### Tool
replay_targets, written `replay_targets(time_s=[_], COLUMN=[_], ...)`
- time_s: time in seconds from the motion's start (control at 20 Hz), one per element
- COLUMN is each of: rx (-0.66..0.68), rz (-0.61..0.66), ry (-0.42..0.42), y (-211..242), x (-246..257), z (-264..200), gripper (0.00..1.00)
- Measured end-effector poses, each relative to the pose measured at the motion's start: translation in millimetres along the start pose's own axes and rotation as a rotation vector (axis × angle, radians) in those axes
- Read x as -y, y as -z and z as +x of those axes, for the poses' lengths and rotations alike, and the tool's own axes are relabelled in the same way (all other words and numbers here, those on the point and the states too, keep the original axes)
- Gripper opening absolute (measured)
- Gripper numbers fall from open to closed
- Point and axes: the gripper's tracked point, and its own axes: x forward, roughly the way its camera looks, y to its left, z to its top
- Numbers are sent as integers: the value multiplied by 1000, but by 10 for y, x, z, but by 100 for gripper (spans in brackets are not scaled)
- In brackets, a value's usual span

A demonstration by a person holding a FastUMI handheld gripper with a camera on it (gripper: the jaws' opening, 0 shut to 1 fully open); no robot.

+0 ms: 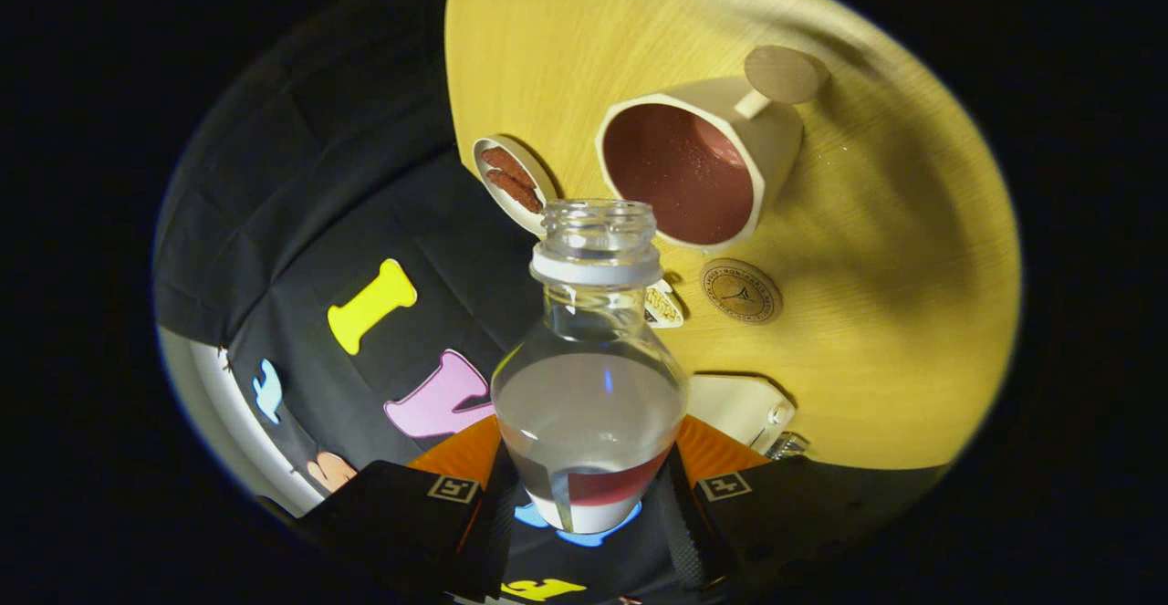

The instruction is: Take the bottle from table, then pour the juice into the cup, finally place the bottle on the coaster

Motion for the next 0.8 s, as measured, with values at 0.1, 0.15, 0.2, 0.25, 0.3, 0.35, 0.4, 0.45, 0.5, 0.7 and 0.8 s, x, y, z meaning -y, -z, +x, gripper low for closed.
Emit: replay_targets(time_s=[0.1,0.15,0.2,0.25,0.3,0.35,0.4,0.45,0.5,0.7,0.8], rx=[-7,1,-5,-14,-25,-45,-70,-95,-111,-142,-137], rz=[-139,-217,-309,-420,-539,-663,-784,-899,-1009,-1403,-1611], ry=[-13,-21,-29,-26,-24,-17,-15,-9,-3,-63,-73], y=[80,97,122,156,166,173,203,223,219,216,146], x=[29,60,98,193,273,358,448,525,612,726,802], z=[-78,-158,-224,-330,-388,-454,-516,-588,-650,-862,-913], gripper=[72,72,72,72,71,71,71,71,71,71,71])
